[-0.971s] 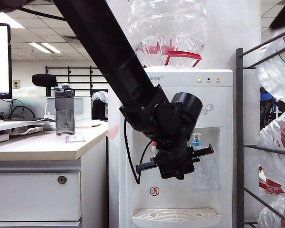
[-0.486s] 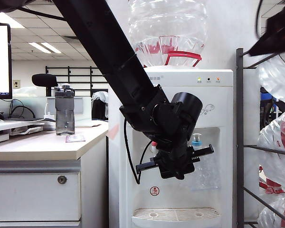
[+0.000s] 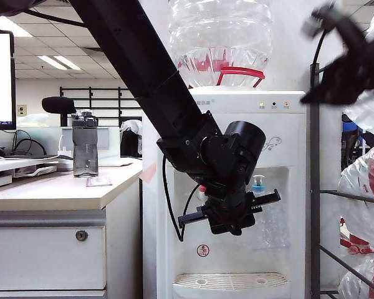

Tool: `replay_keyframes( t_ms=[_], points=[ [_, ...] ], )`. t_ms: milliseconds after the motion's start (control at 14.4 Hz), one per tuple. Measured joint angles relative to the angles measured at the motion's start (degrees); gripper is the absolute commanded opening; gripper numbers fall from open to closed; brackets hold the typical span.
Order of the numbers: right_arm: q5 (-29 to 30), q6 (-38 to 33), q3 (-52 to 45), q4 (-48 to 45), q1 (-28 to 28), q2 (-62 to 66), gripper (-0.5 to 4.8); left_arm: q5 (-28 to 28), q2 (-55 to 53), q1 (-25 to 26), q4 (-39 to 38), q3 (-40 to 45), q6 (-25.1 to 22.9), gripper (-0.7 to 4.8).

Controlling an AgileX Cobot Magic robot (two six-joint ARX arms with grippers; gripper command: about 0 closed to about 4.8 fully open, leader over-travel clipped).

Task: Pick up the plastic mug from the left desk, go to the cold water outlet of the water dispenser, press the vertical switch to get some water, then put the mug back on the desk.

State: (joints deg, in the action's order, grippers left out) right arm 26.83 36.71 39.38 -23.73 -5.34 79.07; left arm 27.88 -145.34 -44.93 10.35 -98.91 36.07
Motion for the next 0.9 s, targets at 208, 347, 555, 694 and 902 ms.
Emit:
replay_keyframes(
  t_ms=[208, 347, 555, 694, 902],
  points=[
    [-0.2, 5.1, 0.0, -4.6, -0.4, 5.3, -0.05, 0.0, 0.0, 0.0, 0.0, 0.0, 0.0, -0.06],
    [-0.3, 7.0, 0.0, -6.3, -1.1, 7.5, -0.05, 0.0, 0.0, 0.0, 0.0, 0.0, 0.0, -0.06],
    [-0.4, 7.8, 0.4, -6.5, -2.8, 10.5, -0.05, 0.0, 0.0, 0.0, 0.0, 0.0, 0.0, -0.06],
    [-0.3, 6.4, 3.2, -3.7, -3.8, 12.9, -0.05, 0.0, 0.0, 0.0, 0.1, 0.0, 0.0, -0.06],
    [-0.1, 5.5, 7.8, 0.0, -4.0, 14.8, -0.05, 0.0, 0.0, 0.0, 0.1, 0.0, 0.0, -0.06]
  ],
)
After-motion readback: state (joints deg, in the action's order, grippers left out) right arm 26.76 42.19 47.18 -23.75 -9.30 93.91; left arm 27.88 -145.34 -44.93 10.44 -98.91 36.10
